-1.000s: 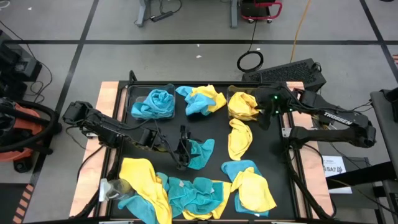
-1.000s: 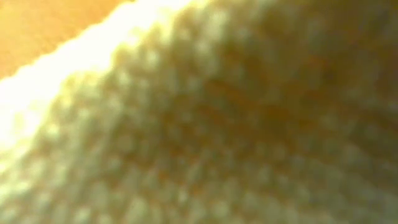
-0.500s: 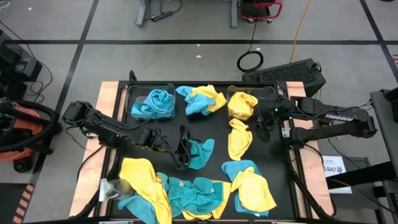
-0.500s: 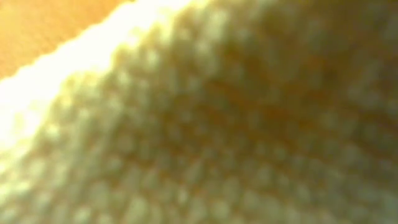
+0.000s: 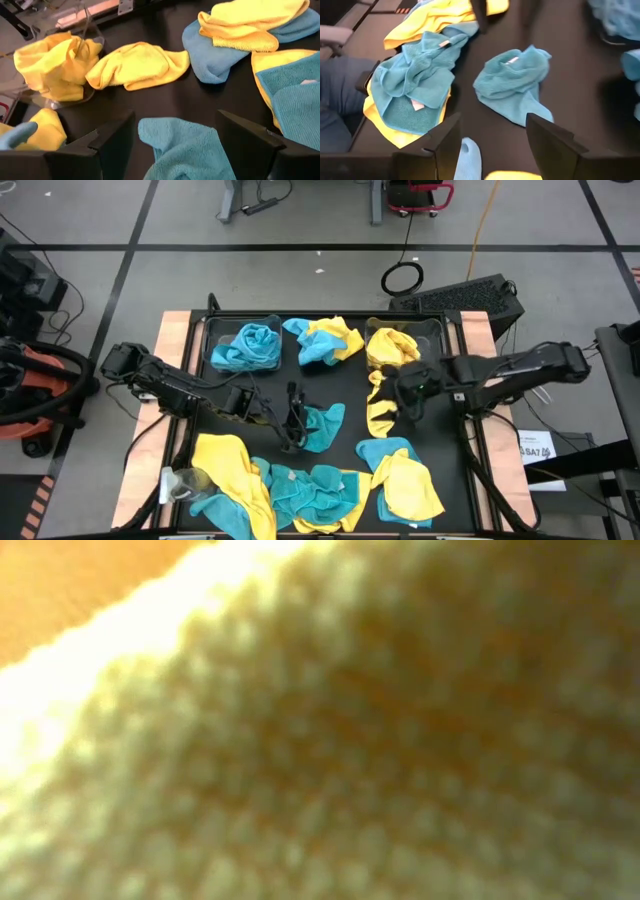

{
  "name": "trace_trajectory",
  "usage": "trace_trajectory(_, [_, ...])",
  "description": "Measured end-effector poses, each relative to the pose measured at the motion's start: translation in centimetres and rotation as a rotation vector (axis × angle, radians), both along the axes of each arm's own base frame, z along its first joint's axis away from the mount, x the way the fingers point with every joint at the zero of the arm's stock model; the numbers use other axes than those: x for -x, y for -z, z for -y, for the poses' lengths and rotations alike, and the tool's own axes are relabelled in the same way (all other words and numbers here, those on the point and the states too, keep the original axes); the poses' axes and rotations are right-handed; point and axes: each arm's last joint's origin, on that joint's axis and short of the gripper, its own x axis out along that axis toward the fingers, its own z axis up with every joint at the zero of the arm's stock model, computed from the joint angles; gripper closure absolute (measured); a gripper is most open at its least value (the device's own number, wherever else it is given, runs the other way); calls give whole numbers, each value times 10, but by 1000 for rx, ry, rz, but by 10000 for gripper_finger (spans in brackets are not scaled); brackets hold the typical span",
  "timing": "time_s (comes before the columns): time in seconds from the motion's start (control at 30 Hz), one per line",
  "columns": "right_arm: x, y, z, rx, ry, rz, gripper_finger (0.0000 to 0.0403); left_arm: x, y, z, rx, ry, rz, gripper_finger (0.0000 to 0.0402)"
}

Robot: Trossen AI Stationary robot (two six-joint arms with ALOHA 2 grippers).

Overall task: Sort microfiber towel by color & place in baskets
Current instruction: Put the blue microfiber cloth into the left transparent bin

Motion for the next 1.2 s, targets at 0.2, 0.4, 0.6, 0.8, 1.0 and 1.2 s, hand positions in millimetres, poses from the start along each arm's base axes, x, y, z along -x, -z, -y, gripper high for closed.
trace_trajectory(0.2, [-29,21,-17,43,-84,12,193,4,6,-1,10,-19,-70,121])
trace_trajectory(0.4, [-56,44,-30,82,-146,48,193,9,12,-2,31,-51,-145,121])
trace_trajectory(0.6, [-82,68,-40,119,-186,109,193,15,17,-3,49,-88,-222,121])
trace_trajectory(0.8, [-102,98,-42,138,-176,107,193,19,20,0,69,-108,-260,121])
trace_trajectory(1.0, [-113,126,-41,243,-121,82,193,22,21,10,64,-76,-269,121])
trace_trajectory(1.2, [-123,154,-36,286,-94,54,176,24,21,16,69,-60,-269,121])
